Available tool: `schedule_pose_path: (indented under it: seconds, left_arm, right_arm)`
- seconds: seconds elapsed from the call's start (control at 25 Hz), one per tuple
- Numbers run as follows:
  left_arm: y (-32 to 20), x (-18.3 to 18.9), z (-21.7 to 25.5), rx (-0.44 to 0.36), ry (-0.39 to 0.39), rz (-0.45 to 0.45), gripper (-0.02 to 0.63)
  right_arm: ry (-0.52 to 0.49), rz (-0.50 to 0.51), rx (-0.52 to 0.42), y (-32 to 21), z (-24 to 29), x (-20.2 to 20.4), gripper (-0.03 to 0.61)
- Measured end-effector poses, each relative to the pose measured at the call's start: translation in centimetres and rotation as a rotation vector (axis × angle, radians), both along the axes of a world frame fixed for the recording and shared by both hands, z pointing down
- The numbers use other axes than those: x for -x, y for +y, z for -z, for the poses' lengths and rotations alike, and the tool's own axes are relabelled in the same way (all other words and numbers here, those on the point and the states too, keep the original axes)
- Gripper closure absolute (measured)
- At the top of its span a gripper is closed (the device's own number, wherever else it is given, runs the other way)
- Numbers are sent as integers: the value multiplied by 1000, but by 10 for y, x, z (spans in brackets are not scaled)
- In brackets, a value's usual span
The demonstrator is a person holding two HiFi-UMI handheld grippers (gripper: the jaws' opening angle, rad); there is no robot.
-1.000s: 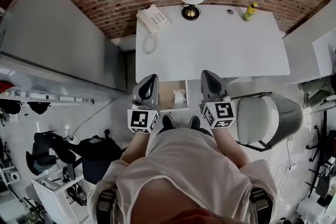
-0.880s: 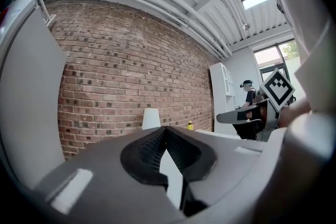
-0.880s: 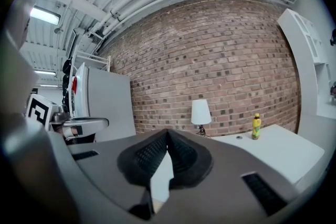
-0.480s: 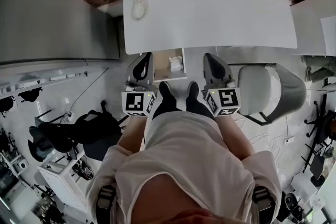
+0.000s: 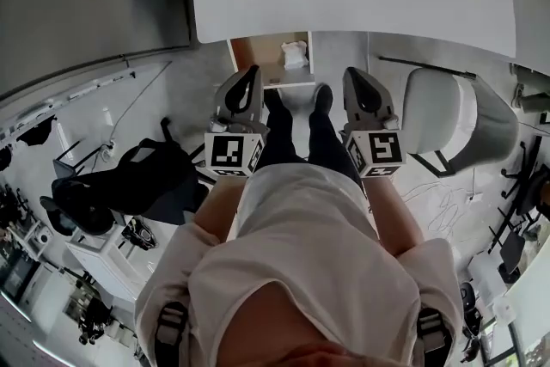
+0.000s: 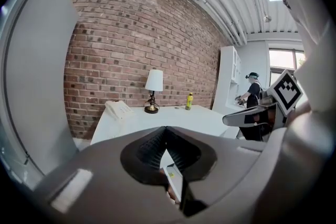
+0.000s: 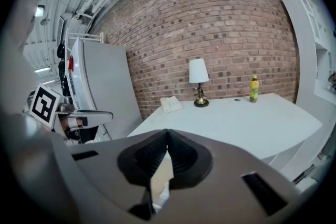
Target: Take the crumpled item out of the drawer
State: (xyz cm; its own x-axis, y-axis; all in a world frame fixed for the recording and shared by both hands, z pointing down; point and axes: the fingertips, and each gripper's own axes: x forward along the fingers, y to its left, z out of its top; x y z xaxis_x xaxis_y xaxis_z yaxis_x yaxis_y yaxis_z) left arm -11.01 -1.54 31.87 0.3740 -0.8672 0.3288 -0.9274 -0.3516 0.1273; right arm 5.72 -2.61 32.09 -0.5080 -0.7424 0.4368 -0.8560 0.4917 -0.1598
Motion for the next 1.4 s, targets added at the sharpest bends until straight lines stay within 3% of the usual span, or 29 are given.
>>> schedule_pose_path:
  seconds: [0.32,0.8,1.08,1.4]
  left_arm:
    - [13,-3,-63,99,23,-56,603]
    - [39,-12,-182,323,63,-48,603]
    - [41,-16,-227,370,75,-31,603]
    - [46,-30,-238,385,115,-58,603]
  right_arm:
    - [-5,3,65,9,-58,4,572]
    - [30,-61,185,19,-168,-16,571]
    - [37,-65,211,17,-201,-20,571]
    - [18,-46,234,26,-211,-11,572]
